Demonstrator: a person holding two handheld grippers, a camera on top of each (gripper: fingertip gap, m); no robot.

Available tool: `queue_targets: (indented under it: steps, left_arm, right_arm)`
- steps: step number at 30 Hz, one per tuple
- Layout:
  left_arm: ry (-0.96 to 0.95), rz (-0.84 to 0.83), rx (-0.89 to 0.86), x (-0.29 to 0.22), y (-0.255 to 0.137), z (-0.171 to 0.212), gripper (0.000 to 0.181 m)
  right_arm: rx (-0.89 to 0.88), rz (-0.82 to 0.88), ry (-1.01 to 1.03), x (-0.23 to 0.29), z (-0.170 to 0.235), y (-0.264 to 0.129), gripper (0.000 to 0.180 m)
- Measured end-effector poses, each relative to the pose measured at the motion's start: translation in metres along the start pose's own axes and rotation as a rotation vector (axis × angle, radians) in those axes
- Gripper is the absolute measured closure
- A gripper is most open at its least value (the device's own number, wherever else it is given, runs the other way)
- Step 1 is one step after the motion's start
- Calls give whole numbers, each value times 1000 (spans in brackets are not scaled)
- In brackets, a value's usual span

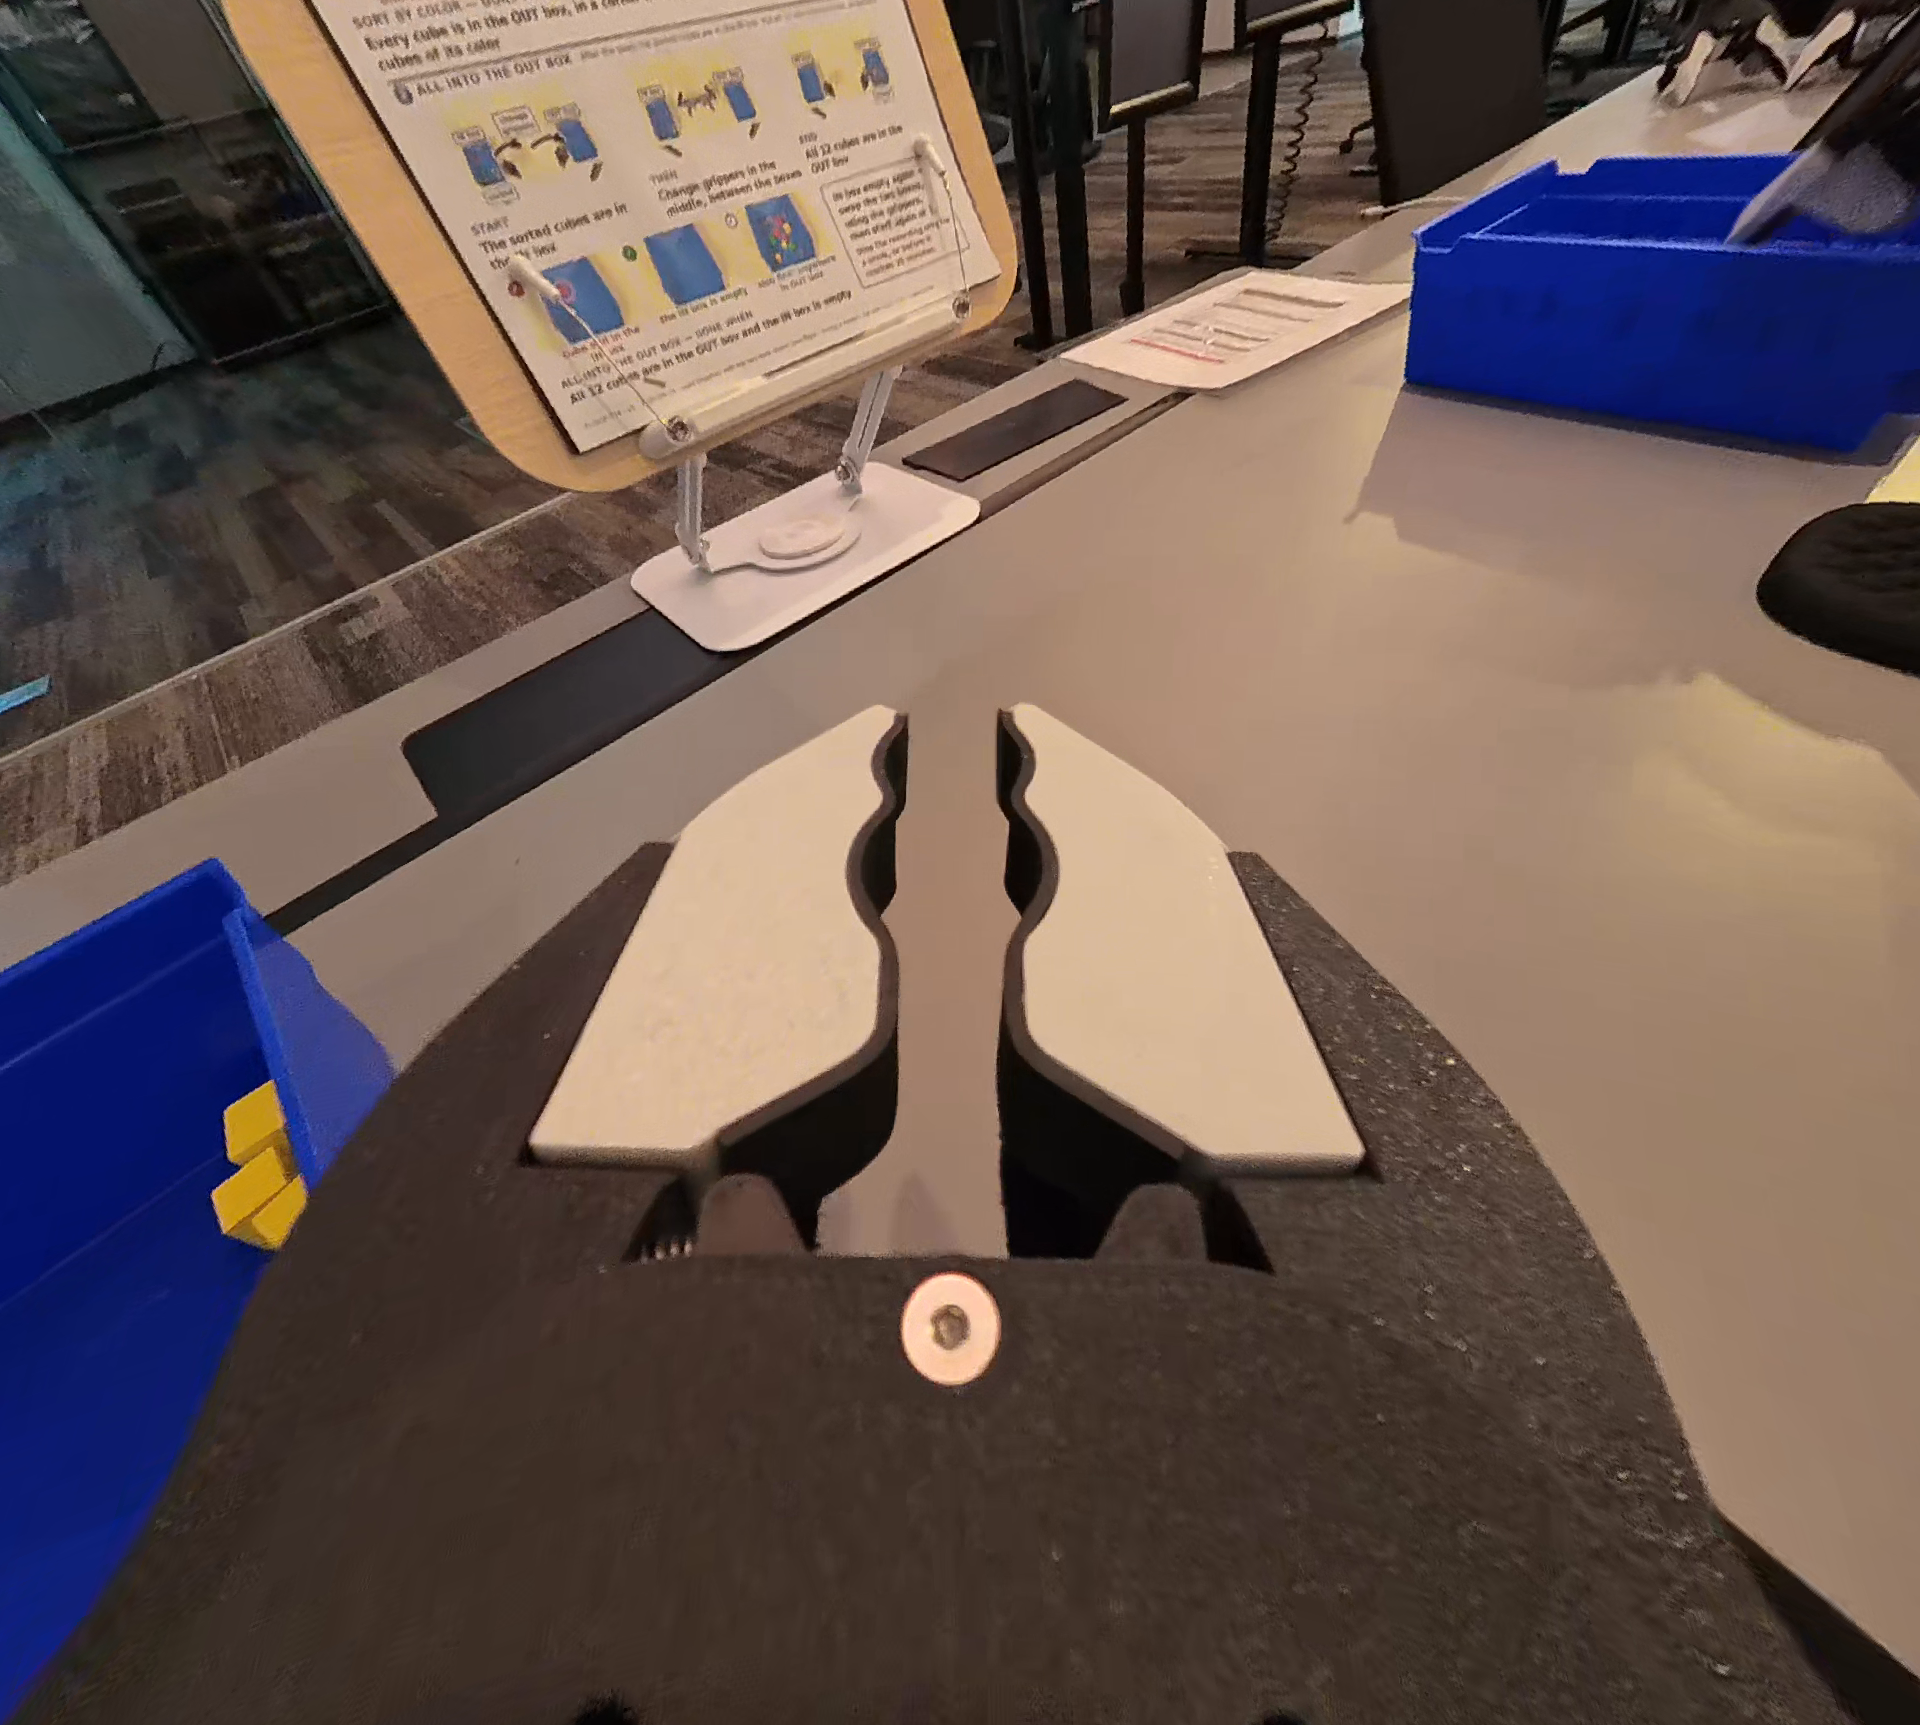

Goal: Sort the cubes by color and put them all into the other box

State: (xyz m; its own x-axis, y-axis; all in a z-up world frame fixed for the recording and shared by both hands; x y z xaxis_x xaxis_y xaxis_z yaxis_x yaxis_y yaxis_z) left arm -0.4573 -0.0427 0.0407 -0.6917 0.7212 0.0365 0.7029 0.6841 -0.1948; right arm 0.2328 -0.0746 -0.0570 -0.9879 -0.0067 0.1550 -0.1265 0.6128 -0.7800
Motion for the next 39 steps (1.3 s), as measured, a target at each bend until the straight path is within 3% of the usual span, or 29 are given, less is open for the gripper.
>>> queue_targets:
  steps: [6, 11, 17, 20, 22, 26, 29, 39]
  left_arm:
    - [52, -169, 148, 42, -25, 13, 162]
    - [119, -373, 455, 114, -66, 34, 159]
    - [-121, -392, 842, 169, -107, 81, 161]
    - [-350, -290, 930, 167, -103, 106, 160]
    - [-400, -157, 970, 157, -97, 117, 160]
    - [-152, 9, 1112, 148, -101, 140, 148]
    - [-120, 113, 1194, 134, -101, 152, 142]
    - [-87, 60, 1346, 134, -92, 176, 130]
  right_arm:
    - [-186, 103, -27, 3, -25, -48, 136]
    - [-227, 156, -124, 20, -39, -66, 136]
    - [-216, 149, -239, 46, -54, -64, 136]
    - [-157, 143, -280, 55, -54, -55, 136]
    - [-120, 130, -304, 61, -54, -47, 136]
    - [-66, 87, -366, 80, -57, -34, 138]
    - [-44, 78, -414, 96, -63, -28, 138]
    - [48, 71, -551, 133, -68, -11, 140]
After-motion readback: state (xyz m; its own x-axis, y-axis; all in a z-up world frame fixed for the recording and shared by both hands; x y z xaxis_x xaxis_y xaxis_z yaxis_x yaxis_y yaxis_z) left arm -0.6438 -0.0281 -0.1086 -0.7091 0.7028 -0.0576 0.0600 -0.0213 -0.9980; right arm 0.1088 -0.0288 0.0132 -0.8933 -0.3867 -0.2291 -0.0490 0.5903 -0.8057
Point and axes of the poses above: each gripper's, where its closed fingertips meet, y out along the fingers, z out of its underside, x = y × z across the jaws, the point moved 2 cm from there along -y, back along the fingers, and after that the axes turned 8 degrees about -y, right-handed, at the moved point
